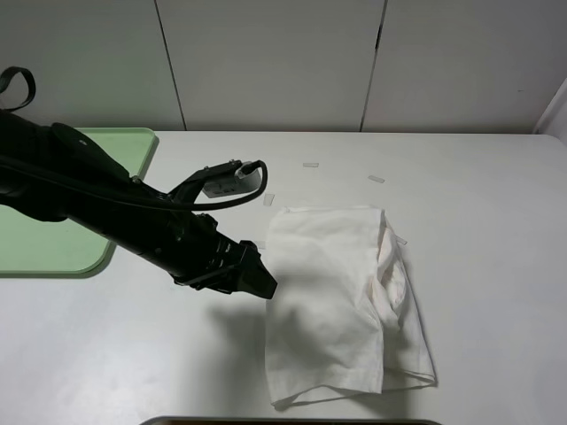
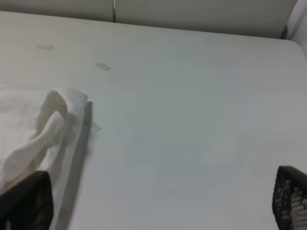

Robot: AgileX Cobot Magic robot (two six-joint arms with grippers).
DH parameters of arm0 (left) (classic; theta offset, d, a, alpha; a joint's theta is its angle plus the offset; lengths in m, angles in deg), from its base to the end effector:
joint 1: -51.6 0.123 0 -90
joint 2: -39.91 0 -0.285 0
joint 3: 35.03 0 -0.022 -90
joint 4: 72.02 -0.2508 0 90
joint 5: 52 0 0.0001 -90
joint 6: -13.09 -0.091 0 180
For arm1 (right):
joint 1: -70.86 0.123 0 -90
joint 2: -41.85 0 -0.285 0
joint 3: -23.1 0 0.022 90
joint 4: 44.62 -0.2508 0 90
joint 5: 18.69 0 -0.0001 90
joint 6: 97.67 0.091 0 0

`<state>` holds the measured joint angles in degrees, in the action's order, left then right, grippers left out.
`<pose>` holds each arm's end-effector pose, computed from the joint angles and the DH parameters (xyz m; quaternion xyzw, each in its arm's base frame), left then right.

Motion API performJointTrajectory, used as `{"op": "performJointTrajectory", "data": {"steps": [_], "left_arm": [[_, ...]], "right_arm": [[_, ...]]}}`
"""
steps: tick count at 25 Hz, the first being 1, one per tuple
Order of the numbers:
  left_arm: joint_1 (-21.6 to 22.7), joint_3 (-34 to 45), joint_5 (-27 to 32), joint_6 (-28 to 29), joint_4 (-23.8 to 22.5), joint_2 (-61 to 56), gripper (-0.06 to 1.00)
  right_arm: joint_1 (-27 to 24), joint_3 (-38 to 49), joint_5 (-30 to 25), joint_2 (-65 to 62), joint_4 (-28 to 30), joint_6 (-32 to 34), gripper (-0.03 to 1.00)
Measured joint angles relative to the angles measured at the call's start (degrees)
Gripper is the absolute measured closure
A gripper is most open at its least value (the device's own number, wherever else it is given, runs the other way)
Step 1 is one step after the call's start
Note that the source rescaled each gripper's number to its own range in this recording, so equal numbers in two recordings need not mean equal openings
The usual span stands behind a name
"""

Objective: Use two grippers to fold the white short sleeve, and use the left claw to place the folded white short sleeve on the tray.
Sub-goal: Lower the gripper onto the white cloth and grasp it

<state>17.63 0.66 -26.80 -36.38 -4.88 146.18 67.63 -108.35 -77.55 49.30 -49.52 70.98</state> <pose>0.2210 -0.1920 0.1385 0.1996 0.9314 -0.2747 0.1314 -0.0042 0.0069 0.2803 -0.0607 0.8398 -0.0259 0.5389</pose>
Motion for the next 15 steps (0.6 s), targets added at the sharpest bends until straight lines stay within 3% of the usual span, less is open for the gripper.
{"op": "performJointTrajectory", "data": {"steps": [4,9,10,15], "left_arm": [[0.5,1.4,-3.2,-5.6,5.4,0.3,0.27],[0.5,1.0,-3.2,-14.0,14.9,4.9,0.27],[0.5,0.2,-3.2,-17.6,18.9,8.0,0.27],[0.5,-1.5,-3.2,-22.6,22.4,11.0,0.26]], "right_arm": [[0.0,0.0,0.0,0.0,0.0,0.0,-0.03],[0.0,0.0,0.0,0.0,0.0,0.0,-0.03],[0.0,0.0,0.0,0.0,0.0,0.0,-0.03],[0.0,0.0,0.0,0.0,0.0,0.0,-0.03]]}}
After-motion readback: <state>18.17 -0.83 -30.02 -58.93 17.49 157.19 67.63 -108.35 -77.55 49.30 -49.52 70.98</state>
